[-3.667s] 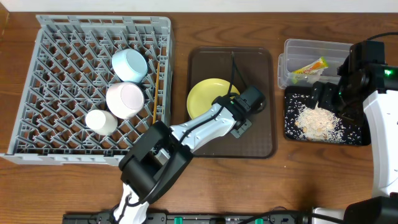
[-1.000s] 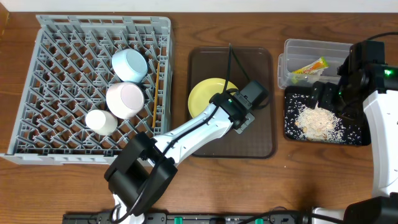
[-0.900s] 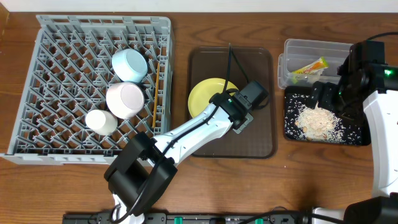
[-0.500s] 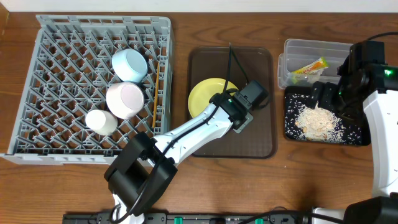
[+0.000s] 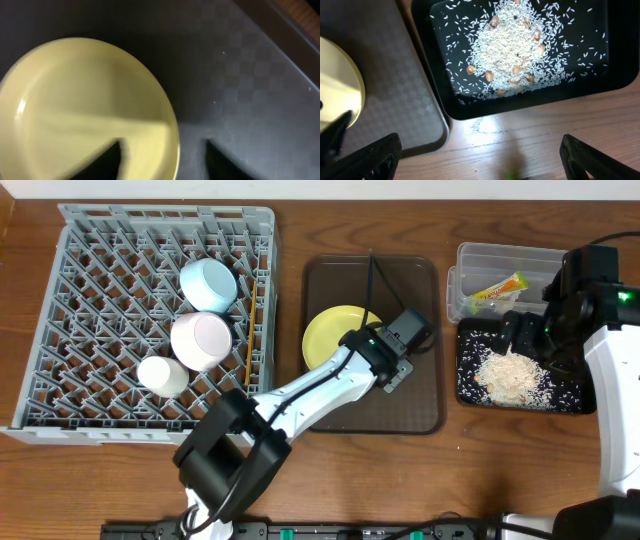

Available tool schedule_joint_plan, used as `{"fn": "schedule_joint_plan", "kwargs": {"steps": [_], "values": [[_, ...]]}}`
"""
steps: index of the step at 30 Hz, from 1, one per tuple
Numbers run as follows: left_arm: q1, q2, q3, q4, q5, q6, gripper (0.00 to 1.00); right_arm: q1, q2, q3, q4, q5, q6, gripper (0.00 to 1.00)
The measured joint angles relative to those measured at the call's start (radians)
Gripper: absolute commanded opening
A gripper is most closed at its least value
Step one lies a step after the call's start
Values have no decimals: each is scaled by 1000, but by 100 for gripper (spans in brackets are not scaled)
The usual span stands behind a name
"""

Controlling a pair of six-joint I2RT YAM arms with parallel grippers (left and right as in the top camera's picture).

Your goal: Sort waste into correct bins and load items into the dishwasher

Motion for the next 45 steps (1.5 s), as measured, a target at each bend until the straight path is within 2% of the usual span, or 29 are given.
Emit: {"fn": "schedule_joint_plan", "kwargs": {"steps": [11,21,23,28,30,37,38,40,45], "values": [[0,25,-1,116,35,0,82,0,0,0,0,0,0,99],[0,121,-1,101,21,0,73,0,0,0,0,0,0,99],[0,137,-1,96,5,-2,69,0,0,0,0,0,0,99],[0,137,0,75,-29,-7,46,0,0,0,0,0,0,99],[0,137,-1,67,-35,-5,43,0,0,0,0,0,0,99],[0,133,-19,64,-51,-4,19,0,0,0,0,0,0,99],[0,131,-24,64,-52,-5,19,0,0,0,0,0,0,99],[-1,129,-27,64,-55,0,9,0,0,0,0,0,0,99],[-4,129,-29,65,-72,4,8,0,0,0,0,0,0,99]]}}
